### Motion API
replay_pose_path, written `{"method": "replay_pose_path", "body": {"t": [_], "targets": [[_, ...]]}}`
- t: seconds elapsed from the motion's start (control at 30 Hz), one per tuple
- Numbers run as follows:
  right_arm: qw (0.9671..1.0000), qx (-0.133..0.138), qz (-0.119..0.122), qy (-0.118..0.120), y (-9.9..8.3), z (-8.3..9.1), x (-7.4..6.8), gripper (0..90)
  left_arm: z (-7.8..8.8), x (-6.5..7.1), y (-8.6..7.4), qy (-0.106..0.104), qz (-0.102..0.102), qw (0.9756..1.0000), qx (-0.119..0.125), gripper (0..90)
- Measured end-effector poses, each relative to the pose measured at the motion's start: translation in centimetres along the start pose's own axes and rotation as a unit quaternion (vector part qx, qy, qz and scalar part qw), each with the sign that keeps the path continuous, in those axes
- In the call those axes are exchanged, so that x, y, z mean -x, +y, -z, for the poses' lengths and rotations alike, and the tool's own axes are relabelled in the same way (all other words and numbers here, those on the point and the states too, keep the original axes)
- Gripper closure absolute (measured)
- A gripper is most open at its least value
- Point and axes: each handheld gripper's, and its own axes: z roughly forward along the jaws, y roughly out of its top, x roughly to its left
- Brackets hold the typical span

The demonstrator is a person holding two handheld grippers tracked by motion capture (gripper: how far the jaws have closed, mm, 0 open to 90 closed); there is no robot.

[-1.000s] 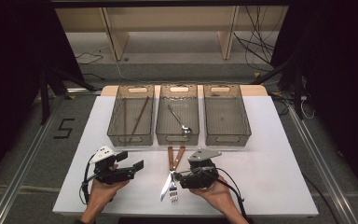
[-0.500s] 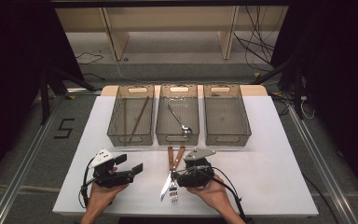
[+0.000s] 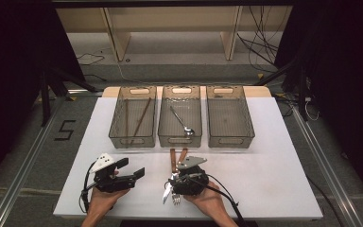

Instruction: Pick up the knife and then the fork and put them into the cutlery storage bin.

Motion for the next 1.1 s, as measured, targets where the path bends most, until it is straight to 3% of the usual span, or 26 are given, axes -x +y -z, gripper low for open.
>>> {"method": "replay_pose_path", "body": {"t": [0.17, 0.47, 0.63, 0.8, 1.1], "targets": [[0.9999, -0.012, -0.004, -0.007, -0.2, -1.0, -0.2, 51.2, -0.1, 0.1, 0.0, 0.000, 0.001, 1.0000, -0.002, 15.8], [0.9998, -0.014, -0.008, -0.011, -0.1, -1.2, -0.2, 53.8, -0.1, 0.0, 0.0, -0.001, 0.001, 1.0000, -0.002, 15.8], [0.9995, -0.028, -0.004, -0.017, -0.4, -1.7, -0.3, 56.9, -0.1, 0.1, -0.1, -0.001, 0.000, 1.0000, -0.003, 15.8], [0.9995, -0.029, -0.010, -0.008, -0.4, -1.7, -0.2, 60.5, -0.1, 0.0, -0.1, -0.001, 0.000, 1.0000, -0.003, 15.8], [0.9986, -0.029, -0.044, 0.011, -0.5, -1.6, 0.3, 68.8, -0.1, 0.0, -0.1, -0.002, 0.001, 1.0000, -0.003, 15.8]]}}
